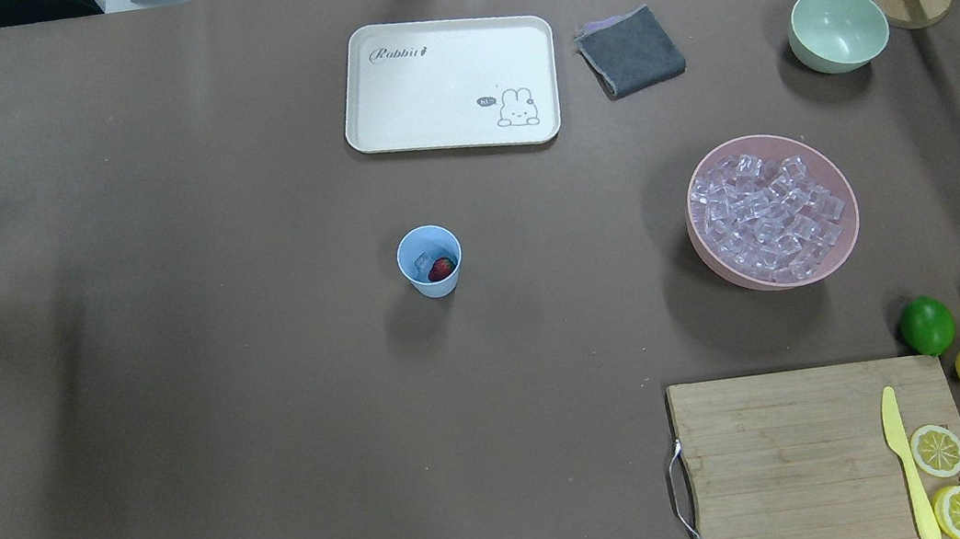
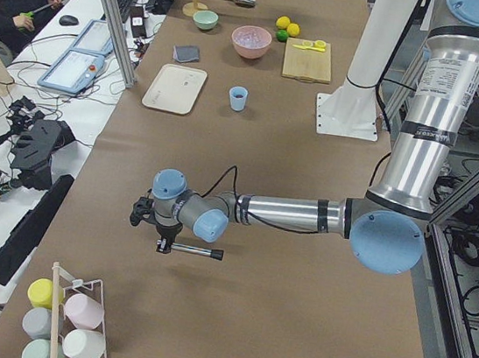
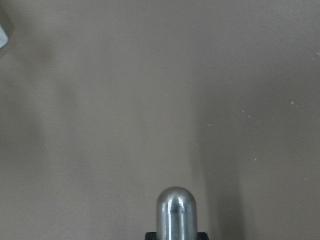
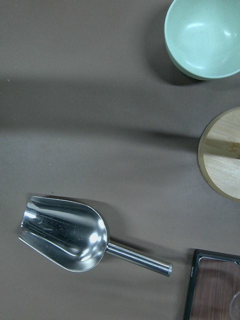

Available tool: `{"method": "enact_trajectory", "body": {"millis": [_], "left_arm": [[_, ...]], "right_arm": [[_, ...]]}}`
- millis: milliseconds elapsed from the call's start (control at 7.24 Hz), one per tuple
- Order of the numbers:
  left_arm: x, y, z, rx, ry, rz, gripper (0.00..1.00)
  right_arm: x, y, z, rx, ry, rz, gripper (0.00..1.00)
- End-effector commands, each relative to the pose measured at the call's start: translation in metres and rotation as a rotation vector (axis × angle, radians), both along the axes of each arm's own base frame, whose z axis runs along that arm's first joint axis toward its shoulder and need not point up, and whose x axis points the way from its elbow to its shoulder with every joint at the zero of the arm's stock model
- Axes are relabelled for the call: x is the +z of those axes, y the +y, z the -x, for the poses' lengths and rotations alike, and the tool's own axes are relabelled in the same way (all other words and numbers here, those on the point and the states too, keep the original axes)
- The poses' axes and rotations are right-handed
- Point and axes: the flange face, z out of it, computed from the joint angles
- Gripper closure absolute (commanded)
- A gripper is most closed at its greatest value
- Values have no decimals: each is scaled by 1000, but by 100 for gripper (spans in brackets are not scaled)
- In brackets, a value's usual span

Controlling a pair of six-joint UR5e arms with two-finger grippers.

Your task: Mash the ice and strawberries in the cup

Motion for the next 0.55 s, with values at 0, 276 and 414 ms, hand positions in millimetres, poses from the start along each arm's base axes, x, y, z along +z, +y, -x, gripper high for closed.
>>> {"method": "enact_trajectory", "body": {"millis": [0,276,414], "left_arm": [[12,5,-4,-20,-23,2,100],[20,15,-5,-13,-12,-29,100],[24,21,-3,-15,-13,-23,100]], "right_arm": [[0,1,0,0,1,-1,1],[2,1,0,2,1,5,1],[3,1,0,0,1,6,1]]}}
